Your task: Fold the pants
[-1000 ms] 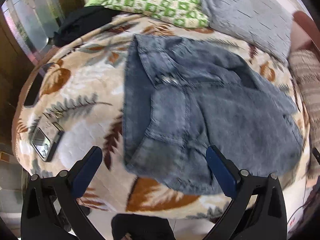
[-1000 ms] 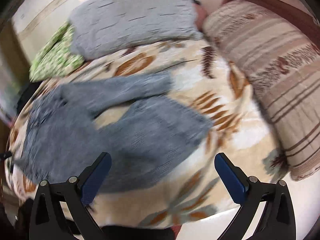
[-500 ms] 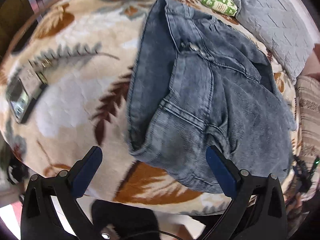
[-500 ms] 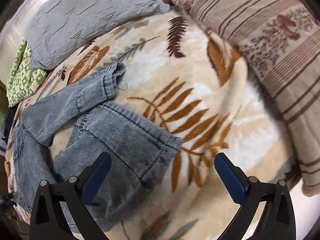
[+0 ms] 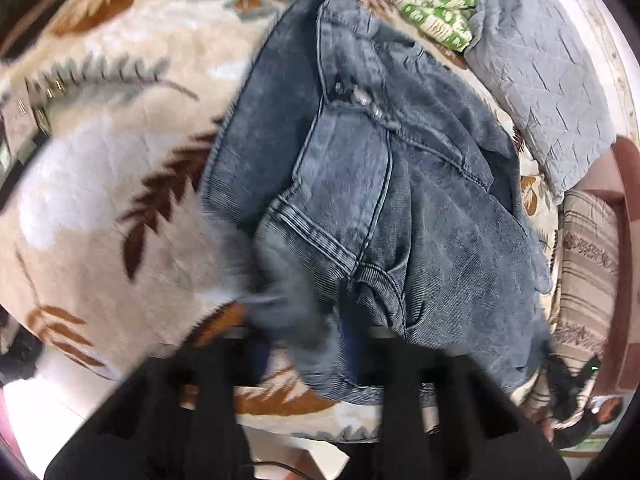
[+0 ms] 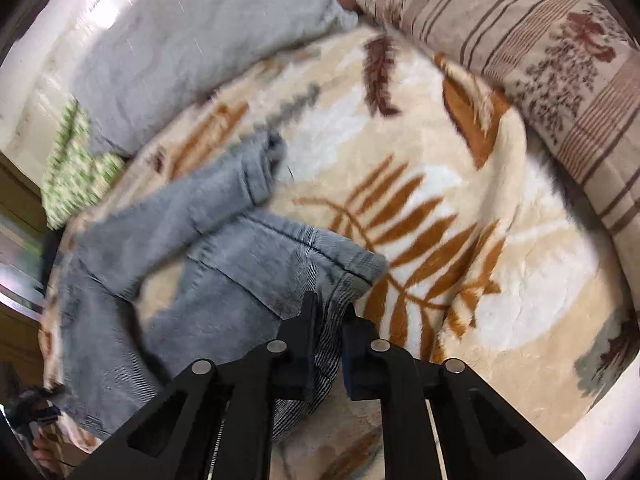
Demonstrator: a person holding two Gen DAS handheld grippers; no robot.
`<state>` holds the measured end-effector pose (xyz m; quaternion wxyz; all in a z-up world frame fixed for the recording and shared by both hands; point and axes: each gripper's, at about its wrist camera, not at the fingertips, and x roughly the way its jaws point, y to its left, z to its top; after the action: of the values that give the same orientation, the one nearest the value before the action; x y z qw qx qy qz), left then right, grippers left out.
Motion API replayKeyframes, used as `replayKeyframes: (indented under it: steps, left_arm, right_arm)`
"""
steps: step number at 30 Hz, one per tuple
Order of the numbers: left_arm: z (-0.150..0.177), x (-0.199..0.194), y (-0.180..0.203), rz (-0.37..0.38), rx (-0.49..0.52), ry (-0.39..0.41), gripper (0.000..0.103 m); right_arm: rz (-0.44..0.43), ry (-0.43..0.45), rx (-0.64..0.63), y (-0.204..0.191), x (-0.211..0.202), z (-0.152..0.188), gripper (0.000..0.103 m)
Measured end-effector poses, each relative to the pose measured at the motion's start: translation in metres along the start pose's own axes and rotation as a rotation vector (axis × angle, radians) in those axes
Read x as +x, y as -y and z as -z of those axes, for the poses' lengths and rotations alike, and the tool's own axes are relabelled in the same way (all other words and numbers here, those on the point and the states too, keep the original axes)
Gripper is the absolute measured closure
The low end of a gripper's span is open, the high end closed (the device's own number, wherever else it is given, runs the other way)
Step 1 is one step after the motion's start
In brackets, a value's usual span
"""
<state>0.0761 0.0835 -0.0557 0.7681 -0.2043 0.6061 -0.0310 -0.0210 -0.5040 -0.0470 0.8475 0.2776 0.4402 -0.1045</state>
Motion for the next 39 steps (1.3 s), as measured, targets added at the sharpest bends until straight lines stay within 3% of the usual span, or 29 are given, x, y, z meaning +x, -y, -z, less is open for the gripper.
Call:
replayKeyframes:
  steps: [6,10,14,16,19,21,23,25,30,35,36,37,39]
  left_arm:
    - [0.012,-0.024,-0.003,-0.009,0.046,0.05,0.094]
    - [0.015,-0.009,-0.011,-0.062,0.053,0.023,0.094]
    - [0.019,-0.003,-0.025,-0.079,0.044,-0.005,0.093]
    - [0.021,-0.008,-0.026,-0.078,0.08,-0.006,0.093]
    - [0.024,-0.026,-0.024,-0.049,0.157,0.026,0.089]
    - [0.021,-0.039,-0.022,-0.047,0.194,0.07,0.077]
    - [0.008,-0.046,-0.016,-0.082,0.221,0.118,0.038]
    - [-0.008,-0.042,-0.009,-0.105,0.236,0.147,0.034]
    - [-0.05,0.006,0.01,-0.106,0.233,0.014,0.033]
    - [-0.054,0.037,0.019,-0.122,0.234,-0.053,0.033]
    - [-0.052,0.038,0.02,-0.097,0.237,-0.056,0.033]
    - [-0.05,0.037,0.023,-0.09,0.25,-0.052,0.034]
    - [-0.045,0.029,0.032,-0.095,0.292,-0.017,0.036]
  right_arm:
    - [-0.043,0.106,0.01,0.01,-0.054,0.012,0.095]
    - [-0.03,0.065,0.078,0.041,-0.055,0.045,0.095]
    - [-0.018,-0.037,0.143,0.066,-0.034,0.074,0.094]
    - [0.001,-0.053,0.137,0.068,-0.035,0.077,0.08]
    - [0.04,0.002,0.109,0.067,-0.058,0.067,0.071]
    - [0.051,0.064,0.085,0.065,-0.075,0.054,0.062]
    - [0.046,0.082,0.045,0.058,-0.077,0.033,0.049]
    - [0.047,0.063,-0.008,0.046,-0.064,0.013,0.04]
    - [0.022,-0.043,-0.095,0.014,0.002,-0.019,0.041]
    - [0.117,-0.121,-0.192,-0.004,0.057,-0.026,0.039]
    - [0.118,-0.104,-0.228,-0.01,0.057,-0.025,0.045]
    - [0.097,-0.095,-0.294,-0.019,0.055,-0.023,0.083]
    - [0.121,-0.087,-0.364,-0.029,0.05,-0.019,0.084]
